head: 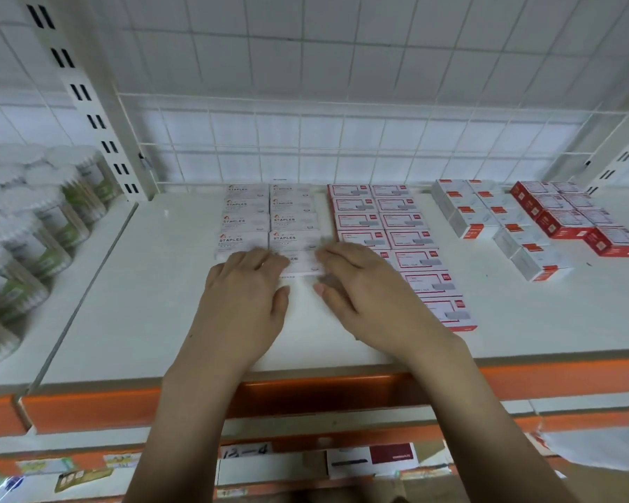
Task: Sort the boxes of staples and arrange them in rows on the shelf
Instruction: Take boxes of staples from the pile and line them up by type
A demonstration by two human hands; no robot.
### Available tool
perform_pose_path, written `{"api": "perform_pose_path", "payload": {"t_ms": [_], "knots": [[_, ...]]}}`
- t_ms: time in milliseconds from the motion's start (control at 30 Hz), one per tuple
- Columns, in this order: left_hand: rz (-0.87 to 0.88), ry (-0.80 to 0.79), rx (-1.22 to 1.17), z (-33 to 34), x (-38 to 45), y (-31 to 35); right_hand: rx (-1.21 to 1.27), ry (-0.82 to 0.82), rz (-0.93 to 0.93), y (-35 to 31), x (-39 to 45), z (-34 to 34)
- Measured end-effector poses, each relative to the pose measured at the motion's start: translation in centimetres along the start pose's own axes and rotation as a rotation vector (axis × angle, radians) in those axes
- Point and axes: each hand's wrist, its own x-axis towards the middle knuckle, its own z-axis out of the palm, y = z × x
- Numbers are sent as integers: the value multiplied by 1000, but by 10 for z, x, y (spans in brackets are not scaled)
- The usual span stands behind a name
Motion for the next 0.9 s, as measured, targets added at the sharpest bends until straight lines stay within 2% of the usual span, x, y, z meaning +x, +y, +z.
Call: {"api": "perform_pose_path", "payload": {"t_ms": [167,433,900], "knots": [[69,30,-4,5,21,41,-62,49,101,34,-27,-39],[174,-13,10,31,34,149,-151,68,266,119,-117,-90],[291,-82,-110,77,7,403,-146,158,449,257,-311,-192]]}}
